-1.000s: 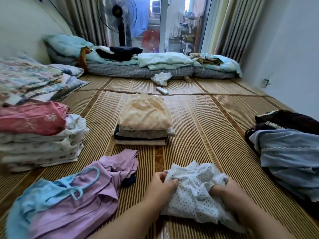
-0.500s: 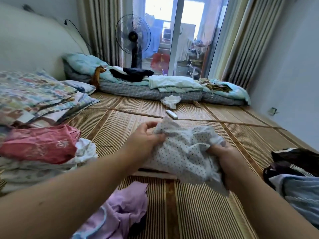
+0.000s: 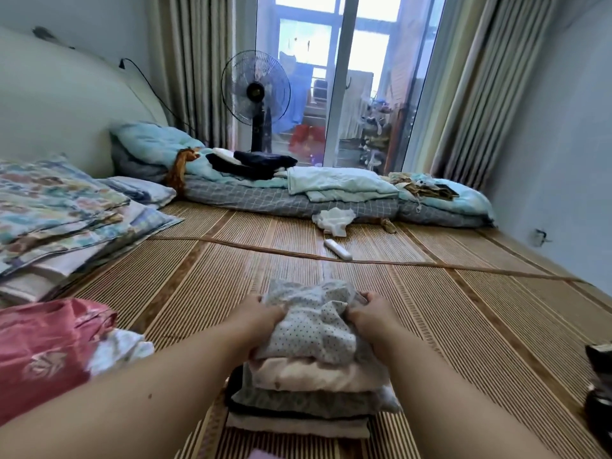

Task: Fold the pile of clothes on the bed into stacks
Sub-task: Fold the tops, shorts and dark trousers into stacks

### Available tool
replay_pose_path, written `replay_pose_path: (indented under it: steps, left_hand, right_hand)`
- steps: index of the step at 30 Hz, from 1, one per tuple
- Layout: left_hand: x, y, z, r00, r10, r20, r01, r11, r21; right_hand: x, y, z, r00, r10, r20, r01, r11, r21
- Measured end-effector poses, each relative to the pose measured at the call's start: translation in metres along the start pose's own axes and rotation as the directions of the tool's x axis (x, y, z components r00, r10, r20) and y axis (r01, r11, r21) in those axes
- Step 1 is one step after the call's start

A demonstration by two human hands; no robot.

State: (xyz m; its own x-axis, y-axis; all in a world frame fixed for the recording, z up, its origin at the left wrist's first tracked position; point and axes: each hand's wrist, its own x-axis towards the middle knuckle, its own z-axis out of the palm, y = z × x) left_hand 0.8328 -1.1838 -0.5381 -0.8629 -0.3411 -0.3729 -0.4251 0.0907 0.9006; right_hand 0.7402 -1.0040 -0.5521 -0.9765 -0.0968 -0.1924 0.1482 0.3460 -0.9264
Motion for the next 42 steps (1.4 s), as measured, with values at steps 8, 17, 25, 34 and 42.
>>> replay_pose_path:
  steps: [8,17,25,34,42]
  left_hand:
    - [0.024,-0.018,0.001,0.992,0.014,-0.123,0.001,0.992,0.123]
    - [-0.038,0.002,-0.012,0.991,0.126,-0.041,-0.120,0.985,0.126]
    - [-0.176,-0.029,-0.041,0.949,0.285,0.134,-0.314,0.883,0.348]
    - [-0.243,-0.187,-0.090,0.928,0.322,0.189,-0.357,0.617,0.701]
    - [-0.229,-0.202,-0.115,0.941,0.311,0.135,-0.257,0.396,0.881]
  right_hand:
    - [0.020,0.011,0.016,0.999,0.017,0.048,-0.011,0.993,-0.118]
    - [-0.063,-0.014,-0.017,0.987,-0.148,-0.070,0.140,0.985,-0.105]
    - [-0.230,0.006,-0.011,0.926,-0.348,0.148,0.378,0.862,-0.337]
    - [-0.338,0.108,0.079,0.883,-0.241,0.403,0.430,0.762,-0.484]
    - [-0.310,0.090,0.138,0.935,-0.225,0.273,0.346,0.420,-0.839]
